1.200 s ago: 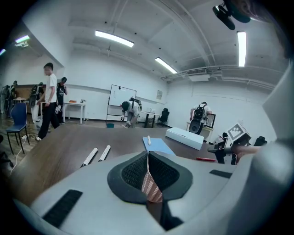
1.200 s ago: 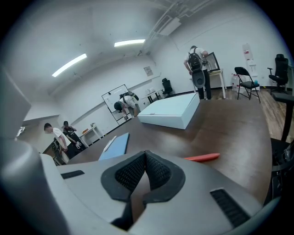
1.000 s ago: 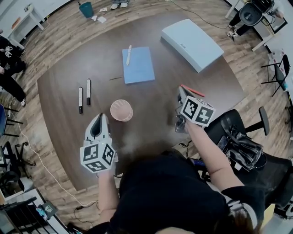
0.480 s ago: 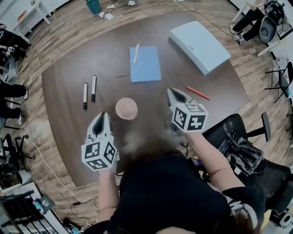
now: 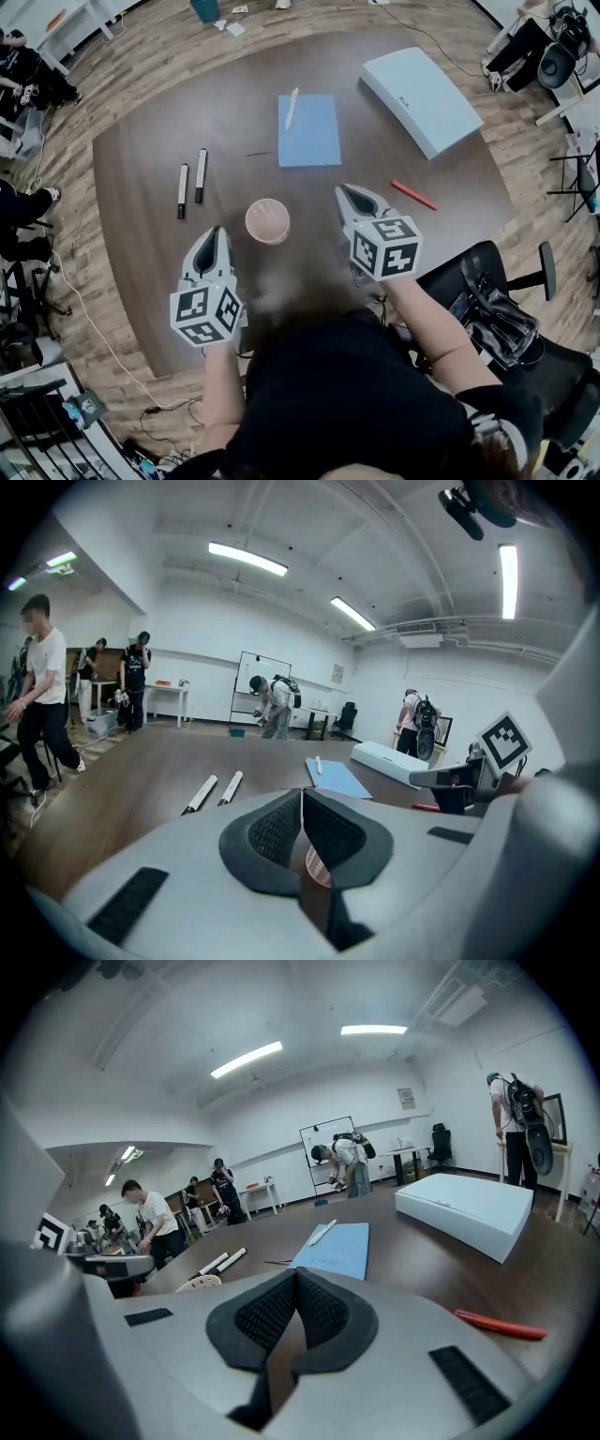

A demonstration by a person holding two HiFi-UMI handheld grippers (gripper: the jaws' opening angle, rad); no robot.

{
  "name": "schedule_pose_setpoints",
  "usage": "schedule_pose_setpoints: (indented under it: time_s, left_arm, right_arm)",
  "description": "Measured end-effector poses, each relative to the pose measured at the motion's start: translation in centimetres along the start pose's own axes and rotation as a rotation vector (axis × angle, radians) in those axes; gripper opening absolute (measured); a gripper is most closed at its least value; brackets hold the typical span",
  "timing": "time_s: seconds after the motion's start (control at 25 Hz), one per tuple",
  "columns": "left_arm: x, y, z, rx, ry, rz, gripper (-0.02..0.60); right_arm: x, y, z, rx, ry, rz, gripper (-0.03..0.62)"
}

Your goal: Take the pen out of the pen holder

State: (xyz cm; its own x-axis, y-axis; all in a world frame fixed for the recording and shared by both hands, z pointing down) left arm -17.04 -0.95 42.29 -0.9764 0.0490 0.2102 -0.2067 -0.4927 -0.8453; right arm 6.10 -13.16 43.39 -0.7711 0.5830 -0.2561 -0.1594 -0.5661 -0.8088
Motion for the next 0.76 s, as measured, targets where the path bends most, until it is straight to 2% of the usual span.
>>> schedule_pose_setpoints:
  time_s: [0.52, 0.76]
  left_arm:
    - [-0.04, -0.20, -0.12, 0.001, 0.007, -0.008, 0.032]
    - [0.06, -0.29, 0.07, -0.001, -0.004, -0.009, 0.032]
  right_arm:
    - [-0.05, -0.27, 0.24, 0.017, 0.016, -0.014, 0.017]
    - [0.06, -0.48, 0.59, 0.024, 0.045, 0.041, 0.017]
Point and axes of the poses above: the fingertips, and each gripper's own axes: z forward along the fingers, x to its left, y out of its top, the point moved 4 cm from there along -z, backward along the fingers, and after that the axes turned 6 degrees about x, right-handed, at the moved point
